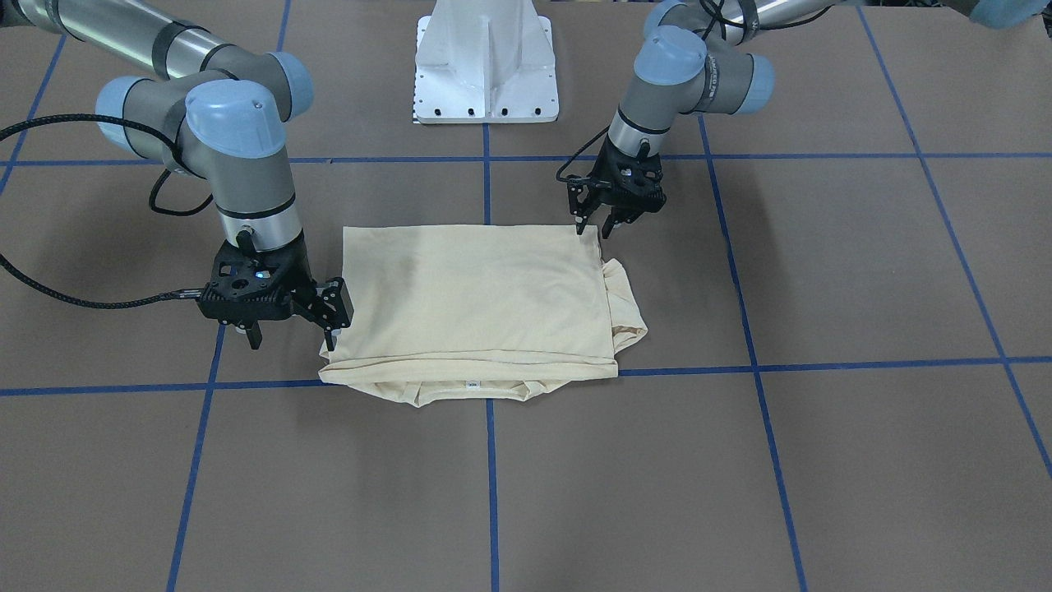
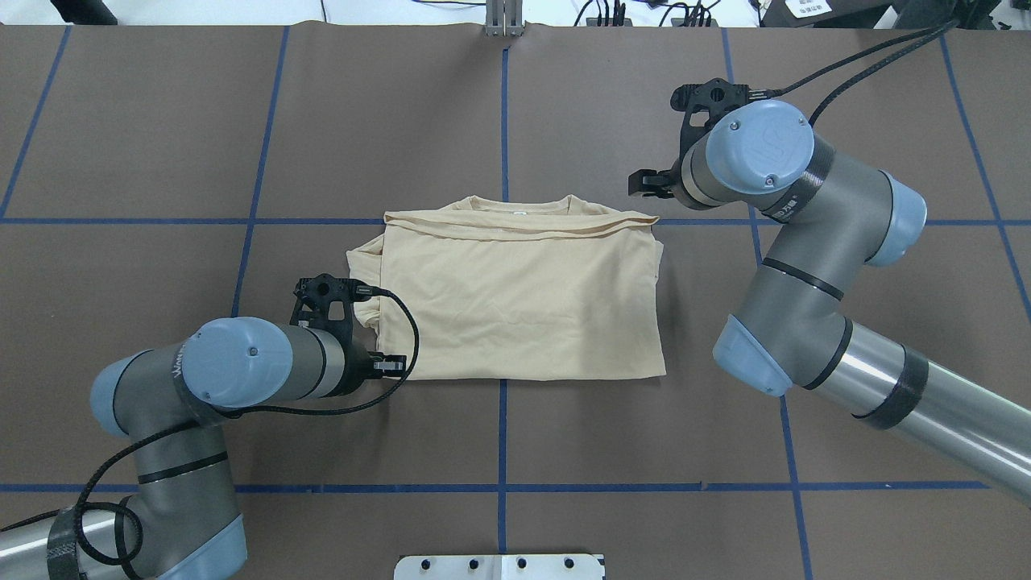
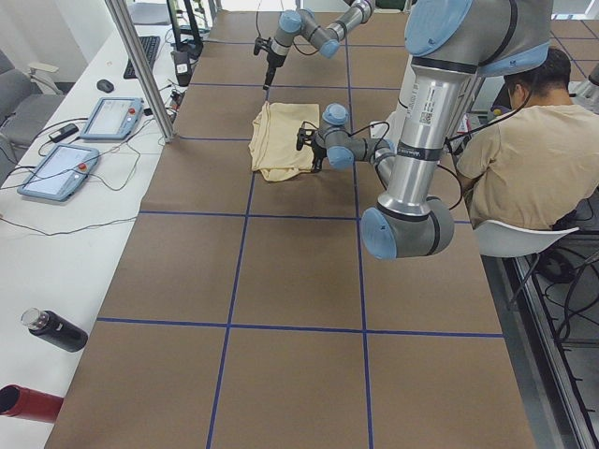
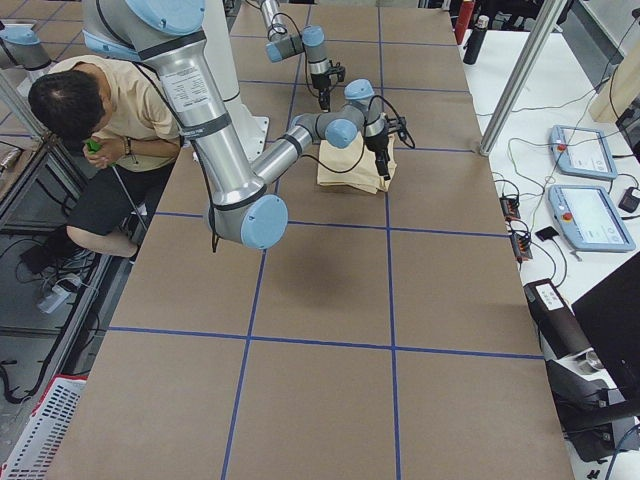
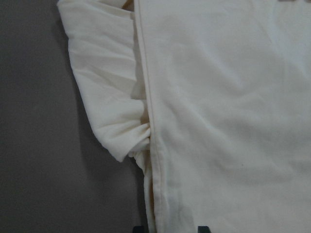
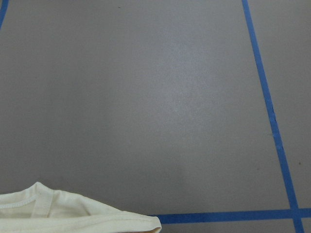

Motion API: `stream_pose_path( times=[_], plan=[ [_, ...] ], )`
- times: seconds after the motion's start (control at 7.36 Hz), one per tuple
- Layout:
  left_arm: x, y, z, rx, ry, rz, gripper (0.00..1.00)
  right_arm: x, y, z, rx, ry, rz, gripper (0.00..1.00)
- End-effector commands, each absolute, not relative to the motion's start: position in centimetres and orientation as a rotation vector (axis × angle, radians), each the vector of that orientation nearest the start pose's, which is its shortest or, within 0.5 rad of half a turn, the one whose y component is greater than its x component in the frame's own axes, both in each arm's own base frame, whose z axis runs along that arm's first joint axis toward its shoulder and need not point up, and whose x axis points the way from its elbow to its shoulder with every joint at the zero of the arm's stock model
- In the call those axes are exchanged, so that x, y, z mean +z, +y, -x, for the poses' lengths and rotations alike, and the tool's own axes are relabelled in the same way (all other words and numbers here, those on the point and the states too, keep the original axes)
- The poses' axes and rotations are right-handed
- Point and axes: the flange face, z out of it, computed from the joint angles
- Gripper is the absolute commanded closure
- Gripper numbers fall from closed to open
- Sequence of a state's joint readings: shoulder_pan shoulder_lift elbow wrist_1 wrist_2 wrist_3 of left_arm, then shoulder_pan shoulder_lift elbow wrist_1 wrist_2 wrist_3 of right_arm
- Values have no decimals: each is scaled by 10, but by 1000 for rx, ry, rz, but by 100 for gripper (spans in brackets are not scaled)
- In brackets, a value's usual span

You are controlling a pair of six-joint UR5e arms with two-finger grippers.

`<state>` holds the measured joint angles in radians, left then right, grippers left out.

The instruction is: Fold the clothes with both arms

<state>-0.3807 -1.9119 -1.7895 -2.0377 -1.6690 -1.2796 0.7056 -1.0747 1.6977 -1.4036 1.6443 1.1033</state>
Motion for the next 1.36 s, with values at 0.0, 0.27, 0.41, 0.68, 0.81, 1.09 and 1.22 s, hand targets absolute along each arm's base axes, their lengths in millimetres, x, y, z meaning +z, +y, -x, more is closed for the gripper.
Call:
stream_pose_path(
  times=[0.0,0.27,0.41,0.68,0.81,1.09,1.22],
  plan=[
    [320,-338,-523,-29,998,-250,100,306,-525,422,198,-698,-379,0],
    [321,-340,-514,-34,997,-259,100,306,-524,423,200,-700,-378,0],
    [332,-343,-505,-35,978,-263,100,306,-524,423,202,-700,-377,0],
    [358,-382,-472,-42,909,-324,100,308,-525,423,203,-696,-376,0],
    [368,-410,-455,-23,853,-399,100,308,-525,423,206,-696,-375,0],
    [397,-509,-416,-17,701,-514,100,306,-523,425,205,-701,-374,0],
    [382,-569,-429,-34,664,-536,100,306,-523,425,205,-701,-374,0]
  ],
)
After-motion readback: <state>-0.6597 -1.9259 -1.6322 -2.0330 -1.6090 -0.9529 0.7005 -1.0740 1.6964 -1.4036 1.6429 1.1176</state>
